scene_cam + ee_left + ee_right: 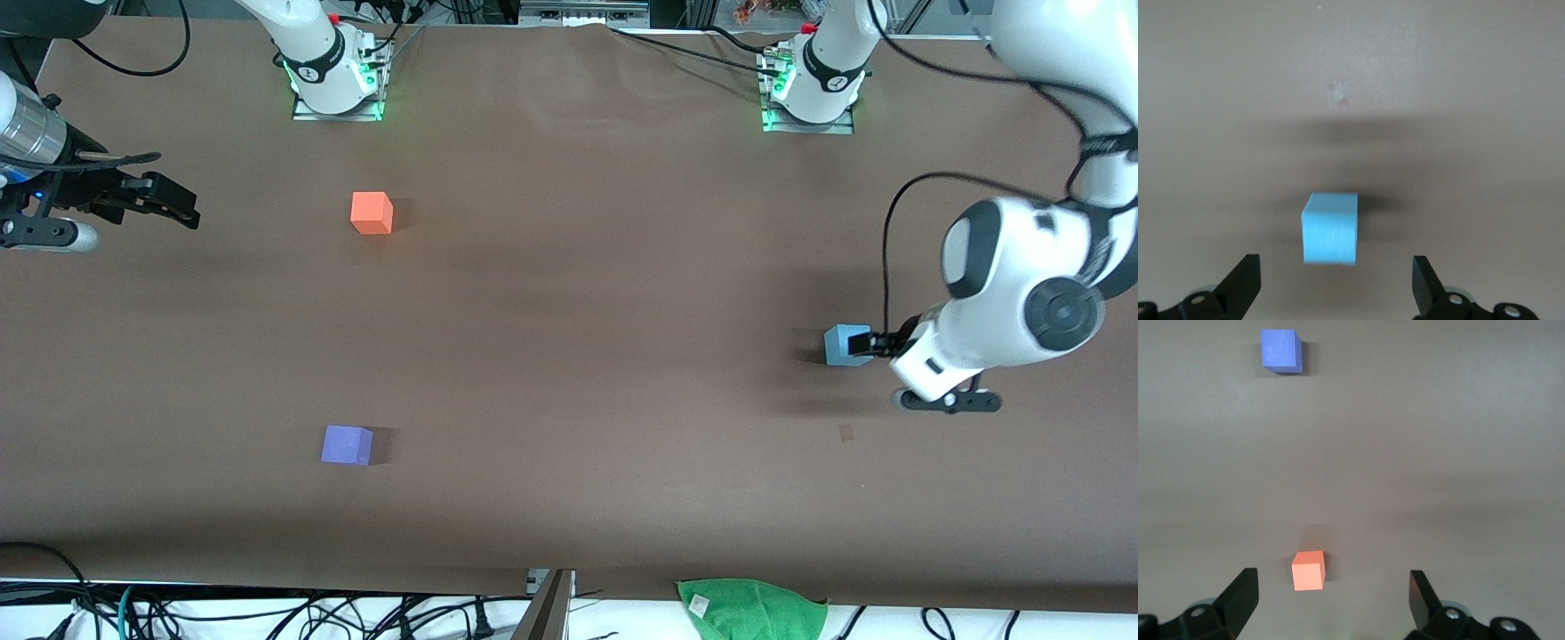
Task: Place blue block between orange and purple blocks
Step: 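Lower the left gripper over the light-blue cube and close on it, then carry the blue cube with the left gripper to the table middle, then release the blue cube and withdraw the left gripper while the right gripper approaches, then lower the right gripper onto the blue cube and grasp it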
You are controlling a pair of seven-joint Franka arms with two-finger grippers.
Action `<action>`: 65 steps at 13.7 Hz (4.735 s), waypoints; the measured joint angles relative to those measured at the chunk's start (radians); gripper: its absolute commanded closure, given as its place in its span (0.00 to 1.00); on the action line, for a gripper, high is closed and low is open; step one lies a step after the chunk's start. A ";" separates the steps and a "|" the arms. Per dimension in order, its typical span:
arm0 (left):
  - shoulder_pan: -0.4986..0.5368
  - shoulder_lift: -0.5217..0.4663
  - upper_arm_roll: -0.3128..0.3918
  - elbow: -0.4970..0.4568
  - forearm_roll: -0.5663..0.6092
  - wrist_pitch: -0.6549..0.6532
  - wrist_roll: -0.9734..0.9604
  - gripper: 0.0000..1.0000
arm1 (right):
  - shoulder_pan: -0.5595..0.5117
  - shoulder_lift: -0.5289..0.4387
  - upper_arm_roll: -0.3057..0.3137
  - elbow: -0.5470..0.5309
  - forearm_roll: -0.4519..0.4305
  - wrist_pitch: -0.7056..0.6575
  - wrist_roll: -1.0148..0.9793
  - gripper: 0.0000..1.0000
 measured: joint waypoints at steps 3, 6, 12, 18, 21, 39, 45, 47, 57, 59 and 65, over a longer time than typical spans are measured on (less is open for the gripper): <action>0.016 0.043 0.001 -0.112 0.000 0.159 0.043 0.00 | 0.000 0.001 0.000 0.000 0.000 -0.003 0.000 0.00; 0.027 0.045 0.000 -0.221 0.043 0.248 0.058 0.00 | 0.000 0.002 -0.002 -0.001 0.000 -0.005 0.001 0.00; 0.028 0.047 -0.003 -0.255 0.102 0.251 0.060 0.15 | 0.000 0.003 -0.002 -0.001 0.000 -0.007 0.001 0.00; 0.028 0.065 -0.008 -0.257 0.102 0.253 0.061 0.99 | 0.000 0.003 -0.002 -0.001 0.000 -0.007 0.001 0.00; 0.019 0.060 -0.053 -0.192 0.102 0.213 0.062 0.88 | -0.002 0.003 -0.004 -0.001 0.000 -0.007 0.002 0.00; -0.525 0.358 -0.165 0.183 0.051 0.375 -0.724 0.00 | -0.034 0.086 -0.010 0.000 -0.012 0.026 0.004 0.00; -0.516 0.193 -0.161 0.252 0.050 0.130 -0.737 0.00 | -0.020 0.132 0.006 -0.002 -0.011 0.000 0.004 0.00; -0.494 0.058 -0.147 0.259 0.052 -0.037 -0.748 0.00 | -0.018 0.166 0.009 -0.002 0.001 -0.005 0.004 0.00; -0.042 -0.223 -0.126 0.254 0.058 -0.424 -0.265 0.00 | 0.384 0.373 0.024 -0.008 0.171 0.421 0.397 0.00; 0.007 -0.240 -0.124 0.249 0.052 -0.450 -0.129 0.00 | 0.480 0.455 0.023 -0.006 0.170 0.570 0.510 0.00; 0.051 -0.427 -0.052 0.015 -0.049 -0.344 0.093 0.00 | 0.638 0.721 0.015 0.179 0.067 0.765 0.802 0.00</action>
